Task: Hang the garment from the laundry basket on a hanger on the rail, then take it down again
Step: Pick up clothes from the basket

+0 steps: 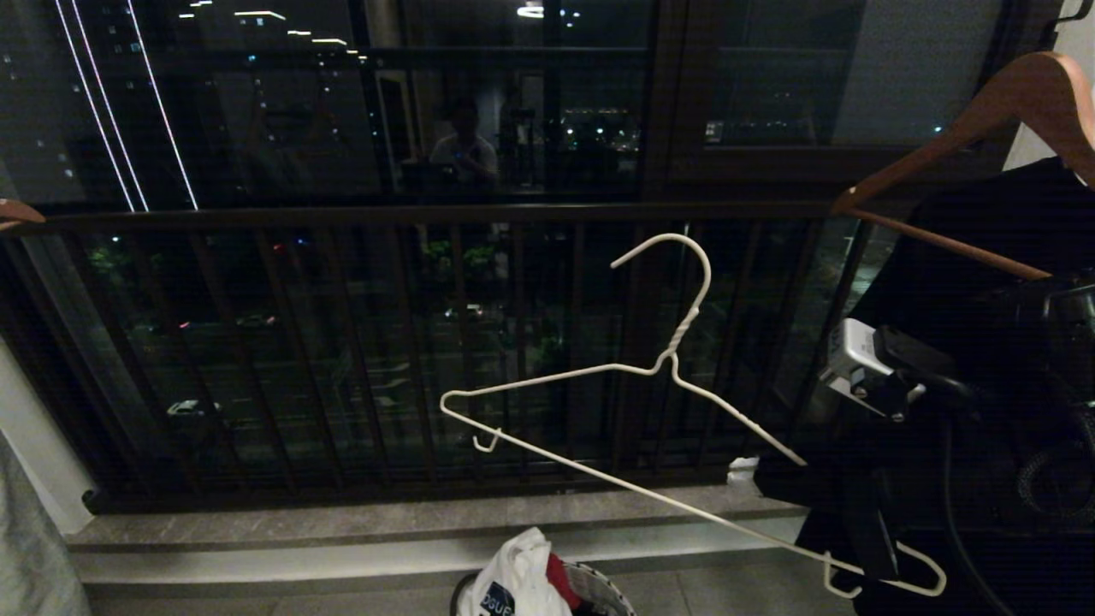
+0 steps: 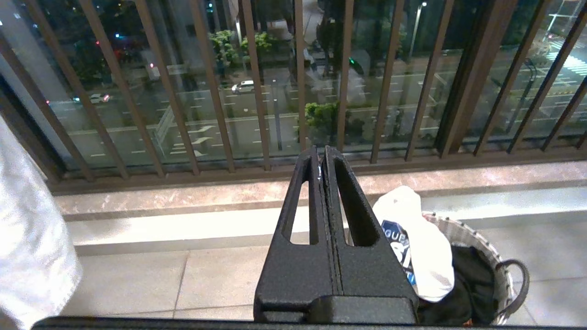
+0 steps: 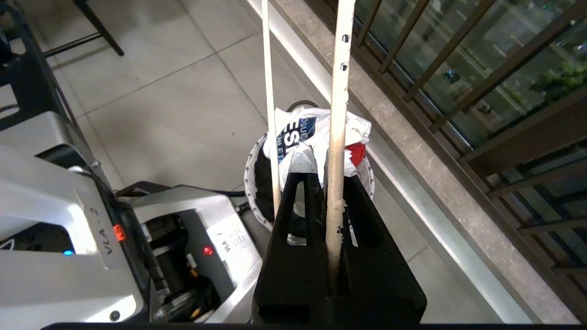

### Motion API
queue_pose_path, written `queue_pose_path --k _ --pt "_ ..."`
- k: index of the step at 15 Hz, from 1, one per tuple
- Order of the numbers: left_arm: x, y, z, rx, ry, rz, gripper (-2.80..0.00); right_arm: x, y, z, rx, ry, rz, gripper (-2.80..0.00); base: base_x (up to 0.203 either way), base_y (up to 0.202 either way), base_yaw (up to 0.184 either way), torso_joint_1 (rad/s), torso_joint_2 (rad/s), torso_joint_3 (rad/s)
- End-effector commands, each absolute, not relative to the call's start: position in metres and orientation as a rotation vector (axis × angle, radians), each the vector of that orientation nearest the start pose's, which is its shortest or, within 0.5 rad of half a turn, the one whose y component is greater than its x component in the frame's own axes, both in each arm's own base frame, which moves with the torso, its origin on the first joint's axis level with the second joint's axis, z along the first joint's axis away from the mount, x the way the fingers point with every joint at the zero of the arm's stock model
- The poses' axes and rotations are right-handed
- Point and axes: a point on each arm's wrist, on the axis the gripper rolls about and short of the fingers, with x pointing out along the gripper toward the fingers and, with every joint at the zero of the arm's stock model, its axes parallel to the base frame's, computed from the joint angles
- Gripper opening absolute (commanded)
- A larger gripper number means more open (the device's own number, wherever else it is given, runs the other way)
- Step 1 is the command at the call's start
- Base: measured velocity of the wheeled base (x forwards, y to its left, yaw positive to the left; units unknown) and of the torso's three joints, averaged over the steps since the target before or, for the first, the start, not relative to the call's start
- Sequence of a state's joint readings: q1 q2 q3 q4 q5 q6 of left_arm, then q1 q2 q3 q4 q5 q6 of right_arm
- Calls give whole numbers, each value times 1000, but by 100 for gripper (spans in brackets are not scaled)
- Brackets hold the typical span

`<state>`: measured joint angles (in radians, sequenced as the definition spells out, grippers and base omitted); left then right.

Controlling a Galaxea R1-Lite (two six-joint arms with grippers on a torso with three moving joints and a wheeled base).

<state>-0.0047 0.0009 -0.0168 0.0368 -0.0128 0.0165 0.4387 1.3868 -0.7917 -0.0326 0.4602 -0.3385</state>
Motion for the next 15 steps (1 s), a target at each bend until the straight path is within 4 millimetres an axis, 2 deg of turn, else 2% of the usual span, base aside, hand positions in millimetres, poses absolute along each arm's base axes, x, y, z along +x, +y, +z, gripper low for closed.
queue_pose_path --k 1,15 --pt "-24 0 76 17 20 -19 -280 192 101 207 -302 415 966 -280 0 0 0 -220 503 276" --pt "-24 0 76 17 21 -17 -280 191 100 206 -302 417 964 -280 0 0 0 -212 524 308"
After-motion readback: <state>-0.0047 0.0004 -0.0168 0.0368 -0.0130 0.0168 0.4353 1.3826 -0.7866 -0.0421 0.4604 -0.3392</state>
